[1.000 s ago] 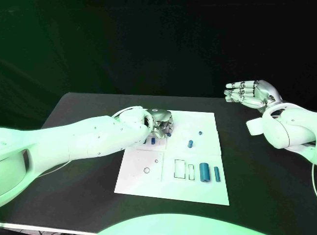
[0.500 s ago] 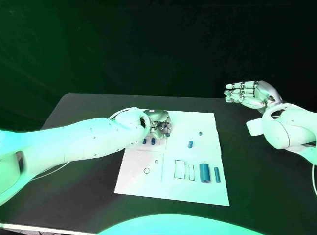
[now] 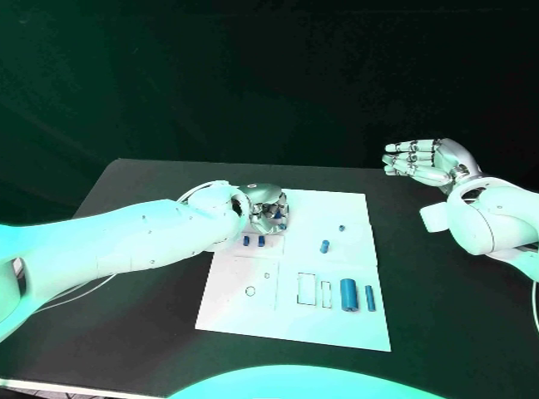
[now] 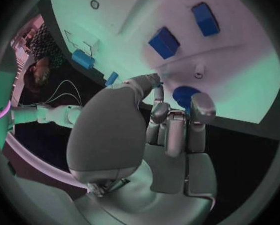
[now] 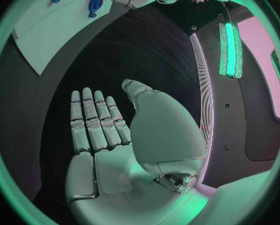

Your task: Assemble the parts on the task board

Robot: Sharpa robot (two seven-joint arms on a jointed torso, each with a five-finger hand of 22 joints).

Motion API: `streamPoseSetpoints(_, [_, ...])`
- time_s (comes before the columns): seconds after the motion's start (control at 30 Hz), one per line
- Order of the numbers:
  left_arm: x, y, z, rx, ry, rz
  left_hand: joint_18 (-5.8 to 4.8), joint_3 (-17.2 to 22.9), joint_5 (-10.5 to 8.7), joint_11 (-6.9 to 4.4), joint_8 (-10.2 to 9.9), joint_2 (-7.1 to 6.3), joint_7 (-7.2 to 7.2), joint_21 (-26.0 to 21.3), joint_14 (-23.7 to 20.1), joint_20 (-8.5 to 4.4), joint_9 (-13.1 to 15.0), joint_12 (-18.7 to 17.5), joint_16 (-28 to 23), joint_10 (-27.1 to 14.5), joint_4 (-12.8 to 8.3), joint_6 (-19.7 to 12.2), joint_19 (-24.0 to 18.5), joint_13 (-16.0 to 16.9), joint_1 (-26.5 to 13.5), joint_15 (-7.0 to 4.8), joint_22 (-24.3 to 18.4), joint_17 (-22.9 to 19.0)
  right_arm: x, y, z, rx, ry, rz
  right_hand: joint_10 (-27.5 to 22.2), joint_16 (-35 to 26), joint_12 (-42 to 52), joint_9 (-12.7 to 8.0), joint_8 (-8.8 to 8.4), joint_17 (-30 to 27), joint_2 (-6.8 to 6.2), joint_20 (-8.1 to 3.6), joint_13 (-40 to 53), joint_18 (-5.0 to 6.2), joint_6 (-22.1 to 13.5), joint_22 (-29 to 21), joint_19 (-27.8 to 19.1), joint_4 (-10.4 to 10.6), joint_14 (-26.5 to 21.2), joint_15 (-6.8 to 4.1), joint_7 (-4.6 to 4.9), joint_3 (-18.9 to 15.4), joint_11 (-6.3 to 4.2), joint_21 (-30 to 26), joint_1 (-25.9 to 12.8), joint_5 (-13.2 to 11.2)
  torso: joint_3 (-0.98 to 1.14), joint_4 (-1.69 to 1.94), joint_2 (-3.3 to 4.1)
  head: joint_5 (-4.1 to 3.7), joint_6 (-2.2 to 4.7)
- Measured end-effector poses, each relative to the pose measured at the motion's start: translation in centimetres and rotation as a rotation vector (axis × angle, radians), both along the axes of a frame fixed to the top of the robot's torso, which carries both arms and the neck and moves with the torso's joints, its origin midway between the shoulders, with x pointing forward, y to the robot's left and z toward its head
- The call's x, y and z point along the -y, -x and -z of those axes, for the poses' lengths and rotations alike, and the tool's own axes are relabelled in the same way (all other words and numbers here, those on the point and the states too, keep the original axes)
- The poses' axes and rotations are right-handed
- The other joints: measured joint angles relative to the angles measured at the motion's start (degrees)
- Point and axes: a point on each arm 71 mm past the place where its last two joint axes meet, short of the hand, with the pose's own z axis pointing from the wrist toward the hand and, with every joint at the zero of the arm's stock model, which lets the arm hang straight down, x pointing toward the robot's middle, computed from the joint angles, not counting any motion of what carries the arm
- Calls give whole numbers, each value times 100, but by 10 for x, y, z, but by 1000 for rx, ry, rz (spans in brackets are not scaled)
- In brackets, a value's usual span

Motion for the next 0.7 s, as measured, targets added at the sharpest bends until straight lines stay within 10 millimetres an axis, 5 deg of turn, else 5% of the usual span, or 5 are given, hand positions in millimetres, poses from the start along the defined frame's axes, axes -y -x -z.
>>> streamPoseSetpoints(0.7, [-30, -3, -24, 16, 1, -58, 1, 6, 0, -21, -12, -1, -18, 0, 21, 0, 7, 0, 0, 21, -7, 16, -1, 5, 0, -21, 16, -1, 1, 0, 0, 0, 1, 3, 0, 0, 0, 0, 0, -1, 0, 0, 0, 0, 0, 1, 0, 0, 0, 0, 0, 0, 0, 0, 0, 0, -9, 7, 3, 24, 6])
